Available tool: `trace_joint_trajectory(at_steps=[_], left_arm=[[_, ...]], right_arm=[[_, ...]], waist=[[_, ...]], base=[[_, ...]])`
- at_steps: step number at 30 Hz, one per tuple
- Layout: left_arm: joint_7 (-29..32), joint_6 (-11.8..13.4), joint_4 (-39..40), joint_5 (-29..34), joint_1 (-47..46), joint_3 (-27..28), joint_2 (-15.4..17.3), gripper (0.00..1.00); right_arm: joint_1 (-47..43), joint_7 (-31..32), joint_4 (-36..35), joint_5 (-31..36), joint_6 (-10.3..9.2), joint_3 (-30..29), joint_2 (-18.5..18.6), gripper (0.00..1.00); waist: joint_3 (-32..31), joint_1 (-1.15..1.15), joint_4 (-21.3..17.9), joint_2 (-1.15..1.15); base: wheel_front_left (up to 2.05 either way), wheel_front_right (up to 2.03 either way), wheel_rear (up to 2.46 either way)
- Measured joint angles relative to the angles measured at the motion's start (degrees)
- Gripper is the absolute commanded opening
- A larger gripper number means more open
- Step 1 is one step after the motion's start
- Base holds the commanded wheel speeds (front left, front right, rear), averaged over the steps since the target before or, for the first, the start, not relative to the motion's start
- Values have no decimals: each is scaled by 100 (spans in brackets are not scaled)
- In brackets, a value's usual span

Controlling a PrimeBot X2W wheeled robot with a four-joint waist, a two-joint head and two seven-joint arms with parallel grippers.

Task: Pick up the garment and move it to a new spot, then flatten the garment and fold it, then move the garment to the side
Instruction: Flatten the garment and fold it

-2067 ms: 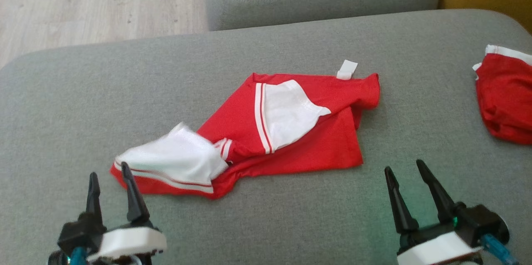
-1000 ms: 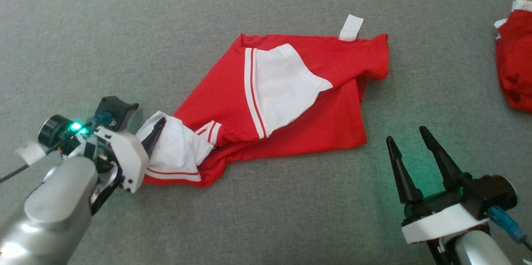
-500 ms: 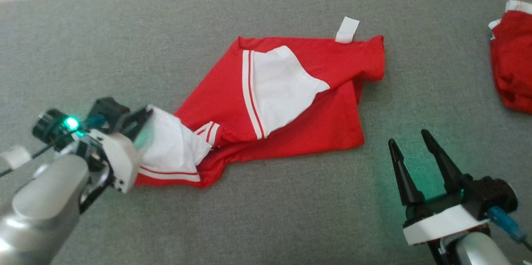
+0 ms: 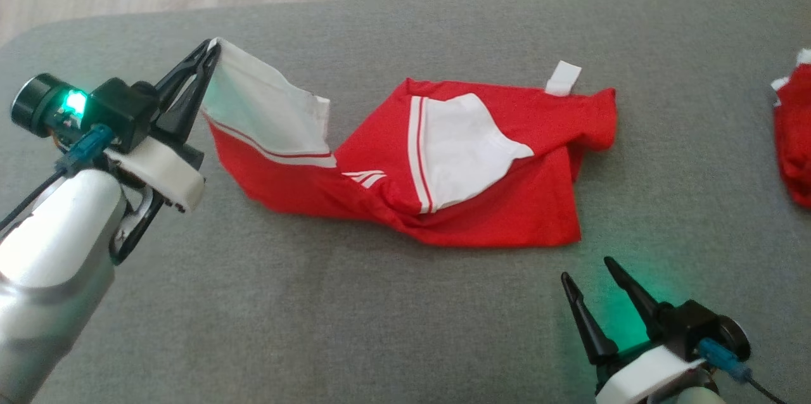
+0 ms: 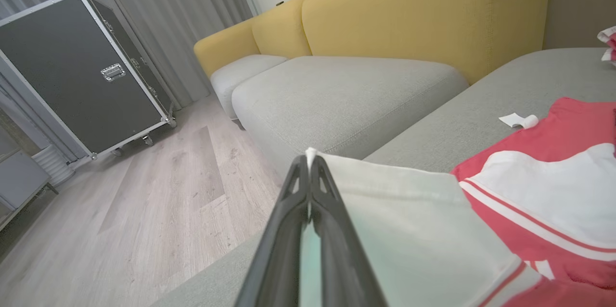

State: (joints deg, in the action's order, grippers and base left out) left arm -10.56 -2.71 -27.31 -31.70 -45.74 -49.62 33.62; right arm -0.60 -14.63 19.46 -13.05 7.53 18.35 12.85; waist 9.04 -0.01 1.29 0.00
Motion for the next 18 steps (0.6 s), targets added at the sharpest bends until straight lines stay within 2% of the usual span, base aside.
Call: trace_joint_trajectory(at_steps=[9,18], left_arm=[[-11,-40,249,-2,2,-31,26,0],[-1,-41,435,-3,6,-87,36,0]], right_arm=[[455,0,491,218,0,223,44,100],[599,0,1007,555,0,119,49,100]], waist=[[-48,0,266,0],[-54,0,469,0]], base=[[0,0,0],[0,0,0]])
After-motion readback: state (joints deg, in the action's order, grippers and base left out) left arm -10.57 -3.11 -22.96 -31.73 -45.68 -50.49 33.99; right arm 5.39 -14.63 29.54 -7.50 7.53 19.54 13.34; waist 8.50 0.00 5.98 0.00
